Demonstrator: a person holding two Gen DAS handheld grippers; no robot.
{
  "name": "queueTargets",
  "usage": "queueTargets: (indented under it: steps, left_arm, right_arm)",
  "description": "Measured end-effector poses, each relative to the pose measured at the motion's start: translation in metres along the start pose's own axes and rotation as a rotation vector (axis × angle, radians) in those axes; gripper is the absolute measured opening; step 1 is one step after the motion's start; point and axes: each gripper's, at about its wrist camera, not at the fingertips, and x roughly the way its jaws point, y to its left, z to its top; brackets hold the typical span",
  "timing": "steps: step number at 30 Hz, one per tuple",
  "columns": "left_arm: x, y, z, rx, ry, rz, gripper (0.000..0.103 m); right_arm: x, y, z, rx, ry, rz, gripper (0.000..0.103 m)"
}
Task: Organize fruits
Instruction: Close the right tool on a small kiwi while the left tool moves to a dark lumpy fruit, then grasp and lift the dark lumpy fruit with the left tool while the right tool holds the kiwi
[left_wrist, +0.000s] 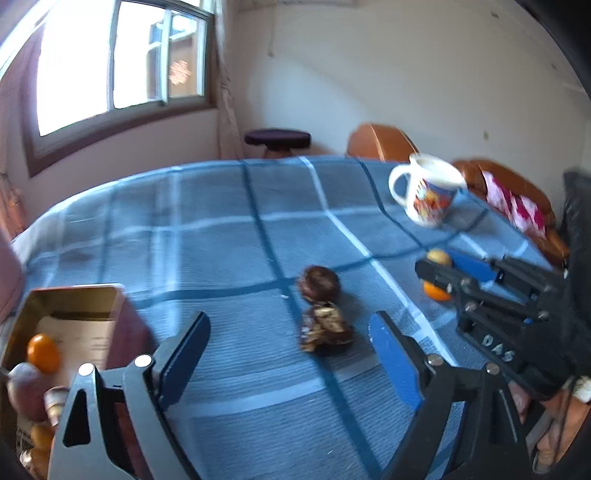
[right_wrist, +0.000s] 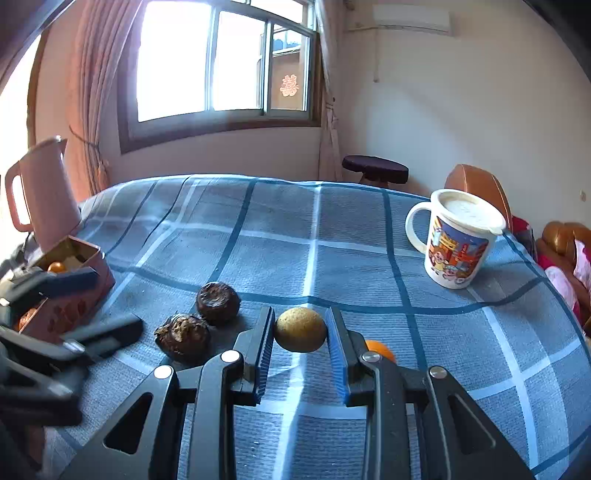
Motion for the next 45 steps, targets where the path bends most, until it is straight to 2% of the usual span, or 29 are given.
queueTargets:
  steps: [3,7,9,12,14,15,21,45]
  left_arm:
    - [0.019,-0.007,0.001,0.011,0.063,-0.021,0.082]
    - [0.04,-0.011,0.001,0.006,0.144,-0.054,0.069]
    - [0.044,-0.013,0.001,0.007,0.161,-0.062,0.068]
    - [0.05,-0.013,0.002,0.001,0.183,-0.069,0.054]
    - [0.052,-0.014,0.003,0.001,0.188,-0.076,0.051]
    - [0.052,-0.014,0.003,0.002,0.189,-0.084,0.046]
    - [0.043,-0.011,0.001,-0.005,0.158,-0.095,0.046]
    - [-0.003,-0.008,0.0,0.002,-0.061,-0.024,0.046]
  right_arm:
    - [-0.001,-0.003,-0.001,0.011,-0.011,0.01,0.03]
    - [-0.002,-0.002,-0.001,0.003,-0.017,0.012,0.03]
    - [-0.002,-0.002,-0.001,0.004,-0.017,0.013,0.03]
    - [-0.002,0.0,-0.002,-0.008,-0.019,0.008,0.03]
    - [-0.002,0.001,-0.002,-0.014,-0.021,0.01,0.03]
    - [-0.003,0.002,-0.001,-0.015,-0.021,0.014,0.03]
    - [-0.007,0.002,-0.002,-0.02,-0.044,0.036,0.03]
    - [-0.024,0.008,-0.004,-0.045,-0.132,0.051,0.03]
